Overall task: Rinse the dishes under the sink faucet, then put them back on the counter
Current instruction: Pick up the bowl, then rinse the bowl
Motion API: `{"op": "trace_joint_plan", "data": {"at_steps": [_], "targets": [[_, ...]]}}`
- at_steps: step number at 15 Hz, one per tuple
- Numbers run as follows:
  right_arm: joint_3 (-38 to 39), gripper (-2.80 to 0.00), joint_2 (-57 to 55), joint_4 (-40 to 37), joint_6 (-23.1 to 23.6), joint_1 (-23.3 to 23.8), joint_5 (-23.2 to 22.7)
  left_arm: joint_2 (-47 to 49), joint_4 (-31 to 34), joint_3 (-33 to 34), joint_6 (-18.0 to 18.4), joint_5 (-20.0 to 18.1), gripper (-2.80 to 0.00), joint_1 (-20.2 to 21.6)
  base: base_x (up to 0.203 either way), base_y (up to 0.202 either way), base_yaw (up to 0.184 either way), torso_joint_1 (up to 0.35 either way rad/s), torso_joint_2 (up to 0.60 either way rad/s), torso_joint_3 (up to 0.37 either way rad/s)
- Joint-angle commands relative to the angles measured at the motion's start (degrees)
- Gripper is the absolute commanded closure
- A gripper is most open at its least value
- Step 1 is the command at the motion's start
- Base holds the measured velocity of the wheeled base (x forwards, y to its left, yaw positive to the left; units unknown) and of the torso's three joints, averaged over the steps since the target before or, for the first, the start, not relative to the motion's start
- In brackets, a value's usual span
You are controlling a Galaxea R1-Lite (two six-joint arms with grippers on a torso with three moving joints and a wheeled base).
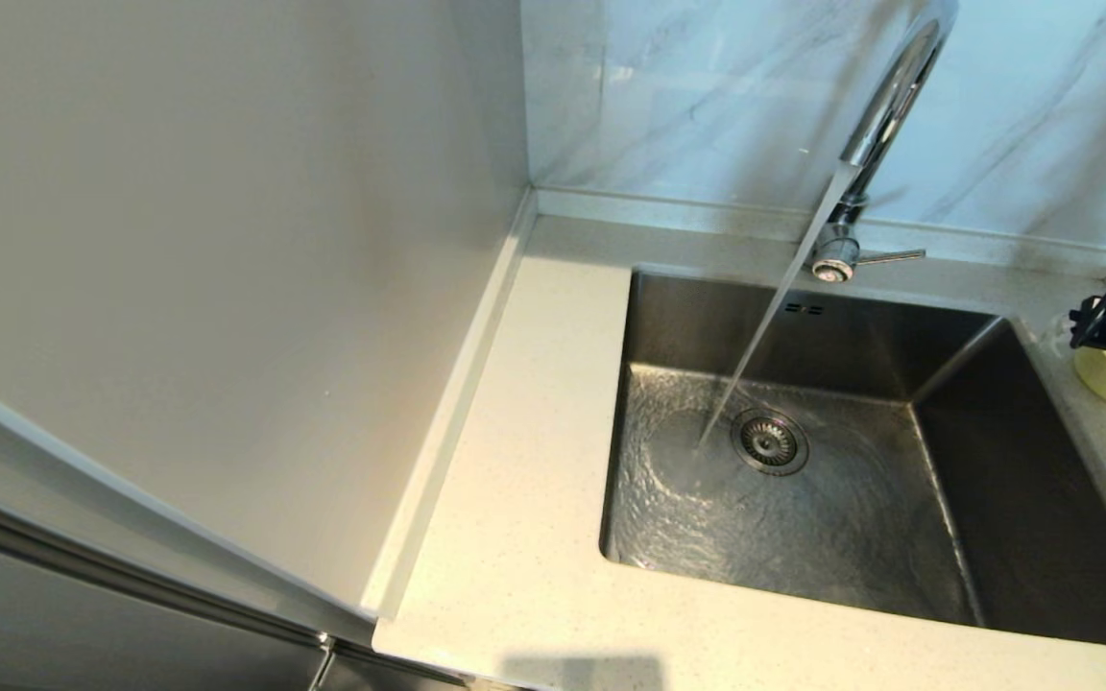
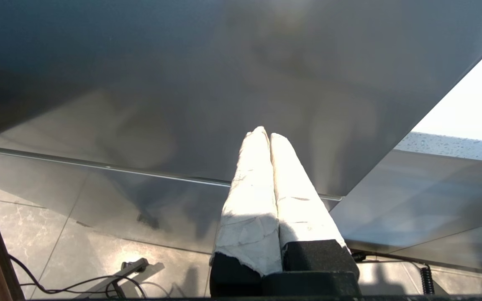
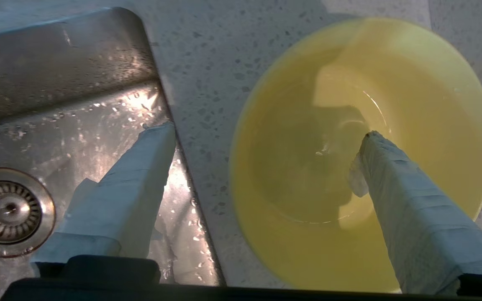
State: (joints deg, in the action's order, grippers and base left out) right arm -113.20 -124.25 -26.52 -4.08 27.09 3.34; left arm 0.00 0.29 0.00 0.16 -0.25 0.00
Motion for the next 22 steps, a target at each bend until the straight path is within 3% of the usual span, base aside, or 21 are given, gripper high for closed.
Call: {"op": "trace_joint_plan", "data": {"at_steps": [1,2,3,11,16,18,22], "targets": [[0.0,-2.8,-0.8,-0.1,-0.1,0.0,0.2,0.0,0.0,0.0,0.0,0.0,0.0,0.0,0.0,0.0,0.0,0.0,0.0,0.0],[0.0,-2.8,-0.9,-0.1,0.2,0.0,0.2,0.0,0.0,0.0,0.0,0.0,0.0,0.0,0.0,0.0,0.0,0.0,0.0,0.0],[0.0,0.0,-0.9,-0.2,0.7,0.0,0.3,0.0,0.0,0.0,0.0,0.0,0.0,0.0,0.0,0.0,0.0,0.0,0.0,0.0],[4.6,0.0,1.7,-0.1,0.6,-0.2,-0.8,0.0,0.0,0.0,0.0,0.0,0.0,0.0,0.0,0.0,0.0,0.0,0.0,0.0],[9.8,0.0,9.5,-0.2,-0.9,-3.8,-7.5,0.0,0.0,0.0,0.0,0.0,0.0,0.0,0.0,0.0,0.0,0.0,0.0,0.0],[14.3,0.0,15.5,-0.3,-2.2,-8.6,-11.6,0.0,0.0,0.0,0.0,0.0,0.0,0.0,0.0,0.0,0.0,0.0,0.0,0.0],[24.4,0.0,27.1,-0.2,-2.9,-22.9,-13.9,0.0,0.0,0.0,0.0,0.0,0.0,0.0,0.0,0.0,0.0,0.0,0.0,0.0]]}}
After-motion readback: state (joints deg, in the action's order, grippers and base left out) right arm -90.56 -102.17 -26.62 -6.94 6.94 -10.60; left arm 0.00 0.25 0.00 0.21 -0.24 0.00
